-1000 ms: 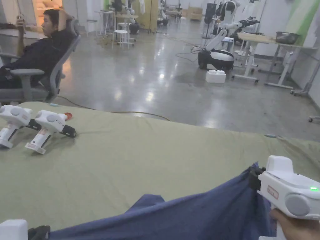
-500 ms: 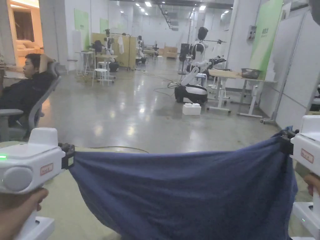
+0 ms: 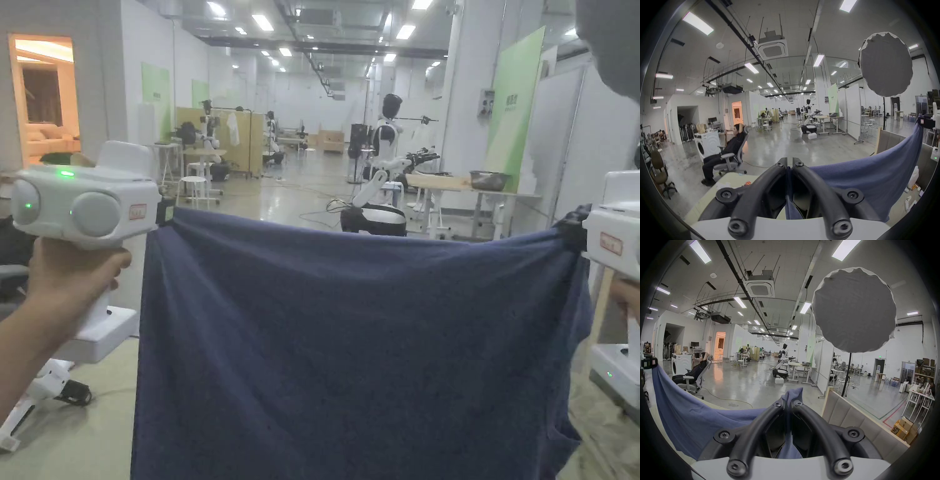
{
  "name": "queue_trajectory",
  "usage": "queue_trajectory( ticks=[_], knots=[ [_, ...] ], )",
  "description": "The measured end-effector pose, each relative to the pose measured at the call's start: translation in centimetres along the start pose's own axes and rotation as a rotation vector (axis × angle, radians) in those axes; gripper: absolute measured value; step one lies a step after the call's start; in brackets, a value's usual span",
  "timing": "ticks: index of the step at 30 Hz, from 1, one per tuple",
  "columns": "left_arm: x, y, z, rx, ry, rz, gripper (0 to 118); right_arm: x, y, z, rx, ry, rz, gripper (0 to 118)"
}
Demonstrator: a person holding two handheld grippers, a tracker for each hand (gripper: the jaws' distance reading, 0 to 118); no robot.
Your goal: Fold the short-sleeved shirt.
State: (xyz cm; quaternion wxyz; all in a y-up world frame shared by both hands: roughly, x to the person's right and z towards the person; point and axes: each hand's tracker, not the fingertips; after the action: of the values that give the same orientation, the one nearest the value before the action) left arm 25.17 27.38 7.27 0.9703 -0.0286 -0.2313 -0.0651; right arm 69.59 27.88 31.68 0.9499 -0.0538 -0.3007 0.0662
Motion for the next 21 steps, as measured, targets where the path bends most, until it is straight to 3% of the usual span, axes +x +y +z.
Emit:
queue_trajectory(
  ticks=[6,10,13,21],
  knots=[
    [-1.0,1.9,-2.6,0.005,0.036,-0.039,2,-0.7,3.0,-2.6,0.052,-0.009,-0.010,3],
    [-1.4,0.8,-3.5,0.006,0.041,-0.057,2,-1.8,2.7,-3.8,0.070,-0.021,0.038,3],
    [-1.5,-1.6,-3.6,-0.008,0.034,-0.011,2,-2.3,0.4,-4.3,0.042,-0.011,0.025,3],
    [-1.4,-12.6,-2.8,-0.145,-0.011,0.061,2,-3.7,-9.2,-2.2,-0.063,0.008,0.080,3]
  ],
)
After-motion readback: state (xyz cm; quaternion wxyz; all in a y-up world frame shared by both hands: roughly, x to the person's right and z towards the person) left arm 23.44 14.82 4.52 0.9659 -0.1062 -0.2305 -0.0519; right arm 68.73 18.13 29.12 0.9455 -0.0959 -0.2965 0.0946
